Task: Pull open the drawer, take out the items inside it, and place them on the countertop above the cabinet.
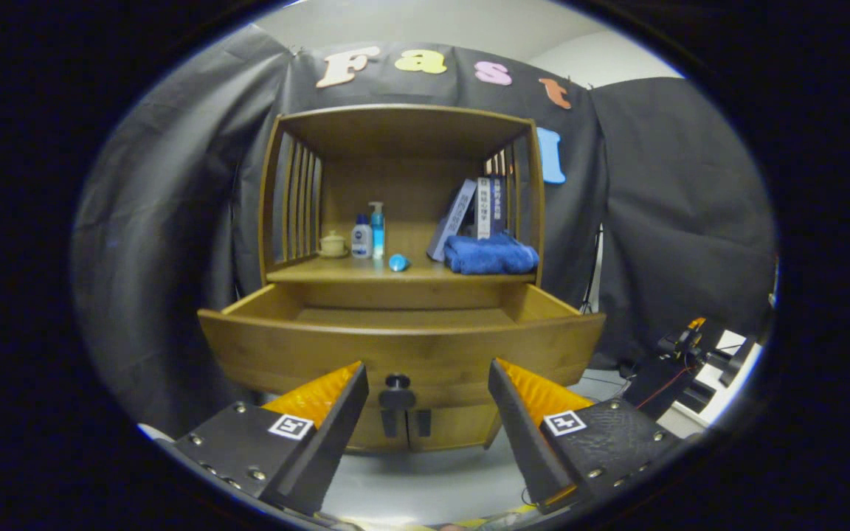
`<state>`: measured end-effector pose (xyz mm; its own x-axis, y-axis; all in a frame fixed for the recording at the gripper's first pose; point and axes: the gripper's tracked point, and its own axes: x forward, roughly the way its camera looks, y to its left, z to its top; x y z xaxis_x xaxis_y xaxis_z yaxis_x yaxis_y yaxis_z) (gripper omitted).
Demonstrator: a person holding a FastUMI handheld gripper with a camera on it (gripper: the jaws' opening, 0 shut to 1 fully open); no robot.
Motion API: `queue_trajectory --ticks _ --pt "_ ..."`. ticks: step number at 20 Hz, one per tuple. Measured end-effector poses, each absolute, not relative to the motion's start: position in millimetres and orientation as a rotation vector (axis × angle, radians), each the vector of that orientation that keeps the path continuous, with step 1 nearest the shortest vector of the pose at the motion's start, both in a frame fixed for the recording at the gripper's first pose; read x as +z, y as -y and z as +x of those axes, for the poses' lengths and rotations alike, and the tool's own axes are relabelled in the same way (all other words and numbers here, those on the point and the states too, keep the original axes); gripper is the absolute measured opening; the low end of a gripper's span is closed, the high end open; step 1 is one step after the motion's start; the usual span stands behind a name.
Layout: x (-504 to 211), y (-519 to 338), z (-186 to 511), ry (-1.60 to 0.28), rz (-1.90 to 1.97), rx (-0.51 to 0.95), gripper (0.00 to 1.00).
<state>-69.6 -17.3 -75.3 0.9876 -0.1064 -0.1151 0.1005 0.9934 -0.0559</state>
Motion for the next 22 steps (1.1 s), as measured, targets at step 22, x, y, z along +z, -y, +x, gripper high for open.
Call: queue_trajectory --ticks 22 --pt "-134.7 -16.6 28.6 -0.077 -0.001 -0.026 0.99"
